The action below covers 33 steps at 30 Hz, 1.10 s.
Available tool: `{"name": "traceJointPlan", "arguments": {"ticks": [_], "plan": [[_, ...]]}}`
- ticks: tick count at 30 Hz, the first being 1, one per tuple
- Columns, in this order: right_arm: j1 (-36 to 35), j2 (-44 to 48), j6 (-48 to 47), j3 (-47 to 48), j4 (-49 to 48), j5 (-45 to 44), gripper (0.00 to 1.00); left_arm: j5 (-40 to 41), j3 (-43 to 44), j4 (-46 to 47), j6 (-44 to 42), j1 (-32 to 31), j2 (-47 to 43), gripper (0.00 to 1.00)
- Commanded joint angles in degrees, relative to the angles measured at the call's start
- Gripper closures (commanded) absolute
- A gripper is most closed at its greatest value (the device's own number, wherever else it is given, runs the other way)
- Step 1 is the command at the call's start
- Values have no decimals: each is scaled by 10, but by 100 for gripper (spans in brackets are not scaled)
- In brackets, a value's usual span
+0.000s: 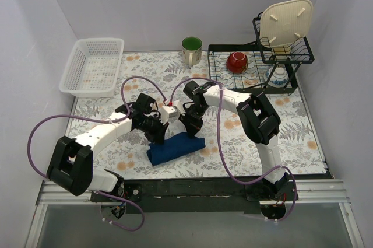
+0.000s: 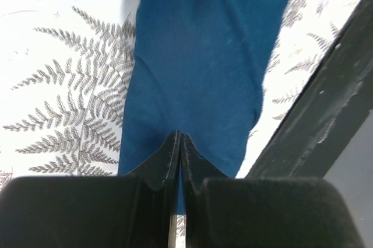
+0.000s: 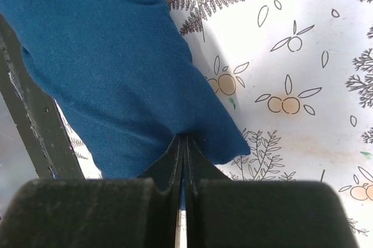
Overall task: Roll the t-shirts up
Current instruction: Roll the T-shirt to the center of the board.
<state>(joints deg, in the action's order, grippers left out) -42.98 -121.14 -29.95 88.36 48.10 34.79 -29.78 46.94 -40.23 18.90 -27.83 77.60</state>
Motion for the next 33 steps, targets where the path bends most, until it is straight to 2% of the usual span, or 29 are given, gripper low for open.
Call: {"name": "traceJointPlan", "arguments": {"ticks": [1,2,5,6,9,12,16,21,27,33], "plan": [[-7,-34,-25,-11,-22,-65,99,-41,73,-50,-10,3,-39,99],[-7,-33,-27,-12,-23,-67,99,-45,94,-47,-7,3,-51,88],[-6,-35,-31,-14,-20,-66,99,-58,91,5,-5,-10,-111,78],[-6,-36,-33,-14,-20,-63,99,-58,70,16,-11,-20,-124,63],[-3,-48,-41,-13,-8,-46,99,-70,18,35,-55,-65,-148,57],[-1,-59,-51,-10,5,-32,99,-25,-9,67,-58,-114,-157,54],[7,-67,-54,-3,13,-10,99,83,-47,133,-66,-176,-156,47],[8,-71,-67,9,27,4,99,189,-97,221,-76,-257,-143,46],[11,-88,-70,35,46,25,99,248,-155,304,-118,-315,-120,46],[12,-90,-76,41,55,37,99,336,-224,414,-176,-333,-78,46]]}}
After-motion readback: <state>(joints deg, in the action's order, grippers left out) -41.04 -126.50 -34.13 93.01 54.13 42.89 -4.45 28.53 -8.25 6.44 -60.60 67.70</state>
